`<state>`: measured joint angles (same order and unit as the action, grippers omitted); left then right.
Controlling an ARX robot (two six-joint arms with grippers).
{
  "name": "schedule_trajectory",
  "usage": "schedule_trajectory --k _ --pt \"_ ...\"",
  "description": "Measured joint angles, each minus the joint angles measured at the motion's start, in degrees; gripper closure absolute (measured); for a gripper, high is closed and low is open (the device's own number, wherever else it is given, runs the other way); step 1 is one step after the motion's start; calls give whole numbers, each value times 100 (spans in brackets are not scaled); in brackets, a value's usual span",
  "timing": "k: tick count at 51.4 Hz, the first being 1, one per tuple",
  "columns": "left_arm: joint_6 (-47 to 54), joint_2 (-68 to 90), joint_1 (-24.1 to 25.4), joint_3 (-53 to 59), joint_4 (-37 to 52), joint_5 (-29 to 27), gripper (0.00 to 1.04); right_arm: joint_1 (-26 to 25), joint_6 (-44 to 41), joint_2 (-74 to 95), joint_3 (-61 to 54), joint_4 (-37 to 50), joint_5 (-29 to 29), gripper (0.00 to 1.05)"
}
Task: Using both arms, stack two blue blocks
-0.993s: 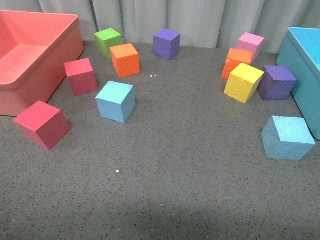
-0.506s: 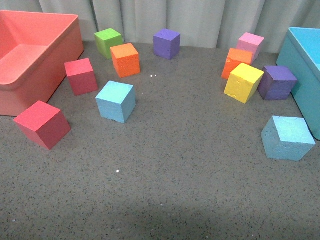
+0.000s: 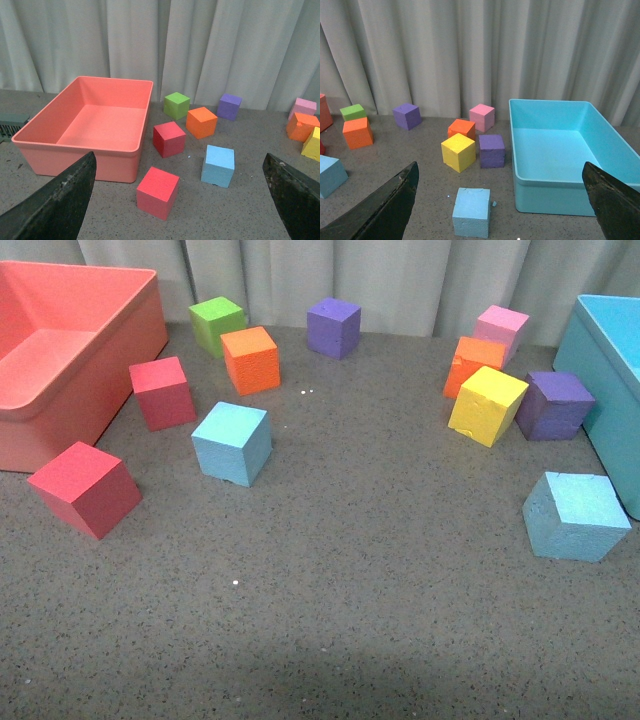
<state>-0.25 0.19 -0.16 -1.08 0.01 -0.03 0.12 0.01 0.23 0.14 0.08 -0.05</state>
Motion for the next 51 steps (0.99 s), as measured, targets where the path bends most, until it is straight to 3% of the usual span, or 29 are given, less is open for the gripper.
schedule_trajectory --k 51 --pt "0 0 0 0 0 0 7 2 0 0 0 0 0 9"
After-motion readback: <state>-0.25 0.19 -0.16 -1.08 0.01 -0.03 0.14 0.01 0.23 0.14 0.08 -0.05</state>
